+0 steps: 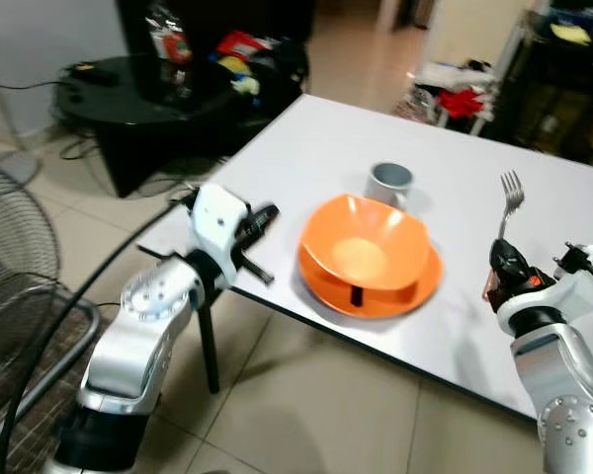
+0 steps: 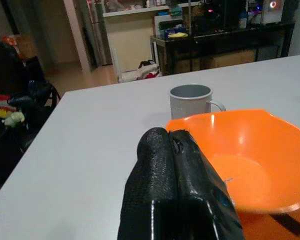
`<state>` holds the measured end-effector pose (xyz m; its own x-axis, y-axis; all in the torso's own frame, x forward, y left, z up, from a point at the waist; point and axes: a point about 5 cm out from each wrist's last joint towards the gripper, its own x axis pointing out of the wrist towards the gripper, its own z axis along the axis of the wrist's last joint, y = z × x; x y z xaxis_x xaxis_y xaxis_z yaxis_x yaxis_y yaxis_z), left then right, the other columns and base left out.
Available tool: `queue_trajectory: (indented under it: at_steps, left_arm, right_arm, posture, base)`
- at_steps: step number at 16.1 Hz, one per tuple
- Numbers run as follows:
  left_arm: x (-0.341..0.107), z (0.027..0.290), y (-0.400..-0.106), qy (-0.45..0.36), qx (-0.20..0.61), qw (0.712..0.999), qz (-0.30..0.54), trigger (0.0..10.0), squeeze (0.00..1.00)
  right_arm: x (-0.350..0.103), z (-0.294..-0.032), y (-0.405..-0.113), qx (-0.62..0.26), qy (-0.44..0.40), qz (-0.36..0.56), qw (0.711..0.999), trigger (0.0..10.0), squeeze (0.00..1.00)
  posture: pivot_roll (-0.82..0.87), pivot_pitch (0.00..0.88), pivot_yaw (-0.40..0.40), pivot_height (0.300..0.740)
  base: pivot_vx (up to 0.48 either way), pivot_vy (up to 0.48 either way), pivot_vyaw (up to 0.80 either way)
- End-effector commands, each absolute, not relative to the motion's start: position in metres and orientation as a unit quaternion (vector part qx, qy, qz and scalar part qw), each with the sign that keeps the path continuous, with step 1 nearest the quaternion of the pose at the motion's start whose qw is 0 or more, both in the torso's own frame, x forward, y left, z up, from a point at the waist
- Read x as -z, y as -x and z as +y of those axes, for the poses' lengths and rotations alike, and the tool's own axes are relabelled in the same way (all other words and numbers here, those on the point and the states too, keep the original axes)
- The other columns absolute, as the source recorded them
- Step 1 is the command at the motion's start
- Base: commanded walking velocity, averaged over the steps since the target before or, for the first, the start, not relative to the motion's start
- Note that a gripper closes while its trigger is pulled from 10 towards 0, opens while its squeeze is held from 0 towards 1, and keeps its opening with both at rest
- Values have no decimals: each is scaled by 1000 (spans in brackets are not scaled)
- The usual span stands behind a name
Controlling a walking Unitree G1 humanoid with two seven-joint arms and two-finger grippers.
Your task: Setting the table
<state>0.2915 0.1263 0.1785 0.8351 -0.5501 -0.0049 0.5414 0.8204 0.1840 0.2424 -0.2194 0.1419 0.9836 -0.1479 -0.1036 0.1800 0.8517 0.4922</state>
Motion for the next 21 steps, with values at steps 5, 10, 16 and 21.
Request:
queue_trajectory:
  at_steps: [5, 10, 16, 21]
  left_arm:
    - [-182, 129, -301, -129, 238, 962, -40, 10000, 0]
    - [-181, 127, -300, -103, 240, 965, -37, 10000, 0]
    - [-181, 122, -282, -85, 344, 935, -17, 10000, 0]
    - [-179, 116, -251, -67, 475, 877, 36, 10000, 0]
  right_arm:
    - [-147, -216, -241, 80, -257, 17, 963, 10000, 0]
    - [-143, -216, -255, 35, -234, 58, 970, 10000, 0]
    - [-131, -219, -295, -20, -247, 96, 964, 10000, 0]
    - [-115, -213, -338, -63, -286, 134, 947, 10000, 0]
  posture:
    - [21, 0, -36, 740]
    - [23, 0, -33, 740]
    - [39, 0, -28, 740]
    - [81, 0, -25, 740]
  base:
    - [0, 0, -781]
    - [0, -96, -396]
    - [0, 0, 0]
    - [0, 0, 0]
